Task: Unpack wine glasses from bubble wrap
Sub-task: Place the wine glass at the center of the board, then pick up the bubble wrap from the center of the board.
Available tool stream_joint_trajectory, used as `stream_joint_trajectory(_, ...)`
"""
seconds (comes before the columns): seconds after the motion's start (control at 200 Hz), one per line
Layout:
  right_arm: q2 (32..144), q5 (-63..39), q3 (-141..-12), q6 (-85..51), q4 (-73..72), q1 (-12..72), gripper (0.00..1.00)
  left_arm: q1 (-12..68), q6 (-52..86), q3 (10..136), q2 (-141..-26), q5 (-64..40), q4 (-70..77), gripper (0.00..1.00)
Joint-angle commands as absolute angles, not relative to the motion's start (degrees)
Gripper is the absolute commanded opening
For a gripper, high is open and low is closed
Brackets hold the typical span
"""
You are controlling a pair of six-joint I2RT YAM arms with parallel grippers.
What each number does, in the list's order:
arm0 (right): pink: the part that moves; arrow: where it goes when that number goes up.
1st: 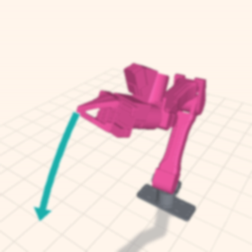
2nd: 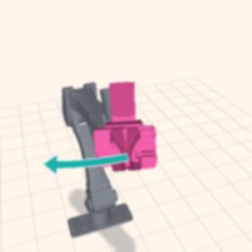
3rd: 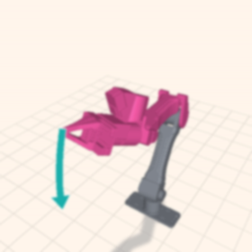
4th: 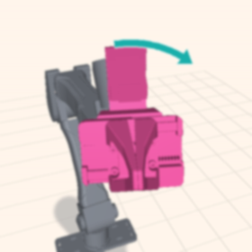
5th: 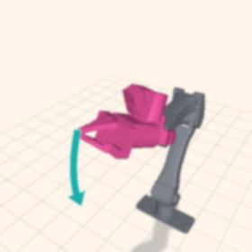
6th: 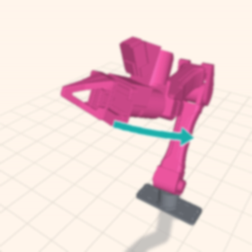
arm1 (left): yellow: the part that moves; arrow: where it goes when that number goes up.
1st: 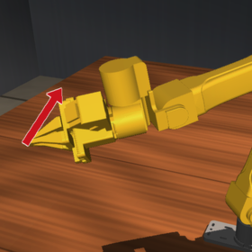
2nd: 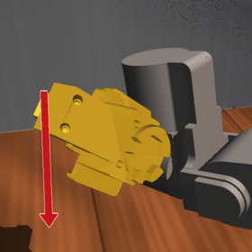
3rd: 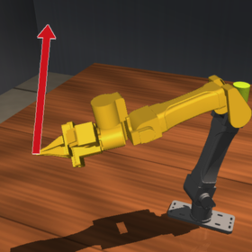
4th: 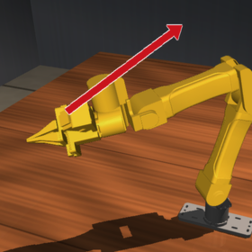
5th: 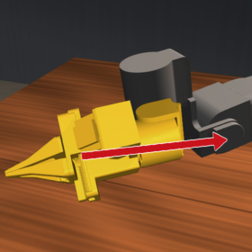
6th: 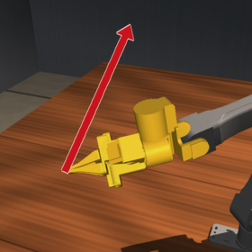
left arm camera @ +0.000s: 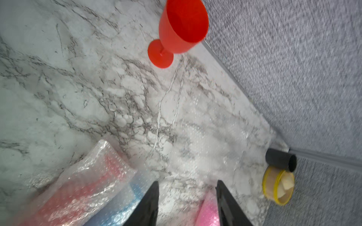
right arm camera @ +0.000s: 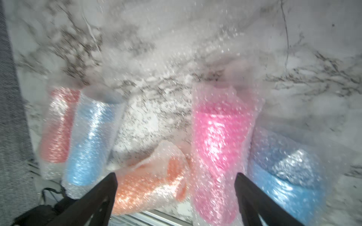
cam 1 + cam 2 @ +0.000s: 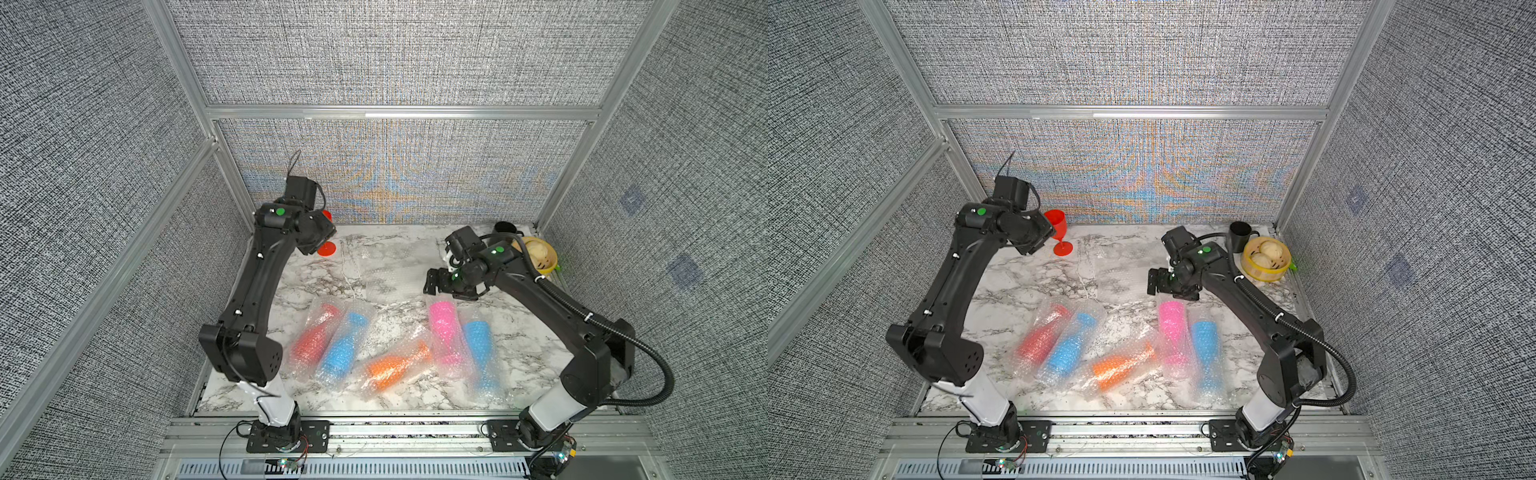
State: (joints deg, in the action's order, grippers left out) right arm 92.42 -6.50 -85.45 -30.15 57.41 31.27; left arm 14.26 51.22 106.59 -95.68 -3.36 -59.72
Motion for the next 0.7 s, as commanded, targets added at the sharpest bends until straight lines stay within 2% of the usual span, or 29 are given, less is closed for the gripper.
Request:
stream_joint_trajectory(0.0, 92.6, 1.0, -82.7, -27.4, 62.1, 33.1, 0.99, 15.7, 45.6, 96.2, -90.3, -7.2, -47.6, 0.48)
stream_joint_trajectory(0.155, 96.5, 3.1, -81.2, -28.1, 60.1, 33.7, 0.99, 16.6, 42.0, 85.3, -85.4, -12.7, -41.9, 0.48)
stream_joint_trajectory(0.35, 102.1, 2.1, -81.8, -28.0, 56.6, 34.0, 0.99, 16.6, 37.2, 83.0, -82.8, -15.5, -41.6, 0.48)
stream_joint_trajectory(0.696, 109.2, 6.4, -82.5, -26.2, 53.7, 34.0, 0.98, 16.6, 38.3, 77.6, -79.6, -17.2, -37.2, 0.47)
